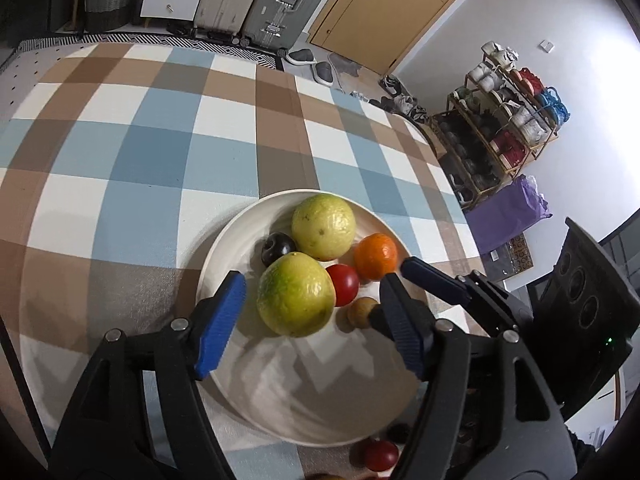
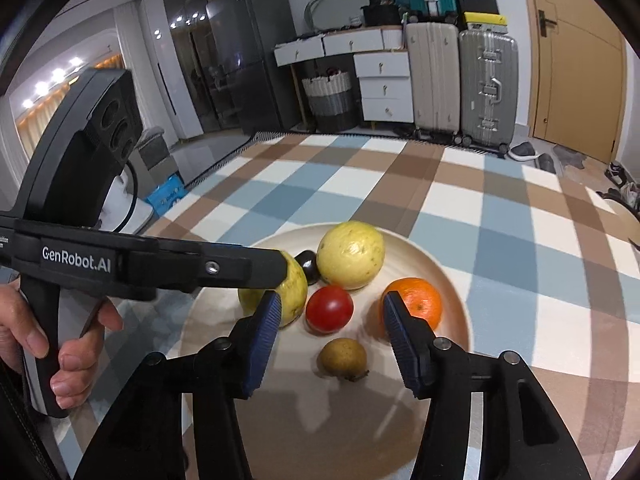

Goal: Organize fruits
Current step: 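Lower the pear and tomato onto the plate and open both grippers, then withdraw both tools from the plate toward the remaining fruits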

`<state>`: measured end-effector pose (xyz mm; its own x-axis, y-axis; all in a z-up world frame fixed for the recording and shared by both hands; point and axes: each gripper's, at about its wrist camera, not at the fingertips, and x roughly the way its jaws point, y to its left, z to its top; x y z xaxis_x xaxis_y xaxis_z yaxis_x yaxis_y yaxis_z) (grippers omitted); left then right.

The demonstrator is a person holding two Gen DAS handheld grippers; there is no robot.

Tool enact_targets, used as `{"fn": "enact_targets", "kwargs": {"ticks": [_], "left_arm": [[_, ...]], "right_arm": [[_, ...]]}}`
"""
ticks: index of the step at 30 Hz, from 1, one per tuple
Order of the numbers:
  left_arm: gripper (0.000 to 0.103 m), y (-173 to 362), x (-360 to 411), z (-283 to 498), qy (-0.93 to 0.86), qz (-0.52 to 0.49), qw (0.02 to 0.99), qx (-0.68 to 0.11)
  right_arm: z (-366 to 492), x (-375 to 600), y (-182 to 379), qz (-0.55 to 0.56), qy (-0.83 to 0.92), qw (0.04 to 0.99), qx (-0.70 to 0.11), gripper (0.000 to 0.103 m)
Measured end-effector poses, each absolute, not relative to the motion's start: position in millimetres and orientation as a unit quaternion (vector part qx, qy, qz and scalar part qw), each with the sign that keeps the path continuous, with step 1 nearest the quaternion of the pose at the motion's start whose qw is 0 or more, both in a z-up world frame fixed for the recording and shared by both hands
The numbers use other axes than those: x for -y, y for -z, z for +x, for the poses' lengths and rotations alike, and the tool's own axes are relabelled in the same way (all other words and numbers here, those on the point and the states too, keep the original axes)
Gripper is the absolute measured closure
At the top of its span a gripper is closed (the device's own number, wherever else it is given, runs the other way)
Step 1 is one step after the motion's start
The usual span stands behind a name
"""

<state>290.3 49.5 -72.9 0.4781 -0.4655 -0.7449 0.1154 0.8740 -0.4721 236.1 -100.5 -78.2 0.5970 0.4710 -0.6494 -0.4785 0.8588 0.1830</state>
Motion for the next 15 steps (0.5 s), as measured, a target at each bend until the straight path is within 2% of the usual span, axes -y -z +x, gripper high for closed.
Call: {"fn": "enact_targets", "kwargs": {"ticks": [3,5,12,15], "left_arm": [[0.030,61.6,-51.9,277.6,0.169,-0.178,0.846,-0.473],[0.029,53.3,-53.5,265.3,0.163,-0.173,0.852,-0.466],[0.024,16.5,-43.7,206.3,0.156,-0.113,0.890,-0.414],[0.023,-1.7,-36.6,178.3,0.147,-0.082,0.908,-0.384]], "right_arm": [[222.4,109.0,66.9,0.003,-0.266,0.899,-0.348,0.043],[211.9,114.9,59.4,0.010,-0.264,0.904,-0.336,0.033],[174.6,132.2,37.8,0.041,-0.256,0.911,-0.320,0.031],[156.0,141.4,28.7,0.056,-0.252,0.917,-0.304,0.026]]}}
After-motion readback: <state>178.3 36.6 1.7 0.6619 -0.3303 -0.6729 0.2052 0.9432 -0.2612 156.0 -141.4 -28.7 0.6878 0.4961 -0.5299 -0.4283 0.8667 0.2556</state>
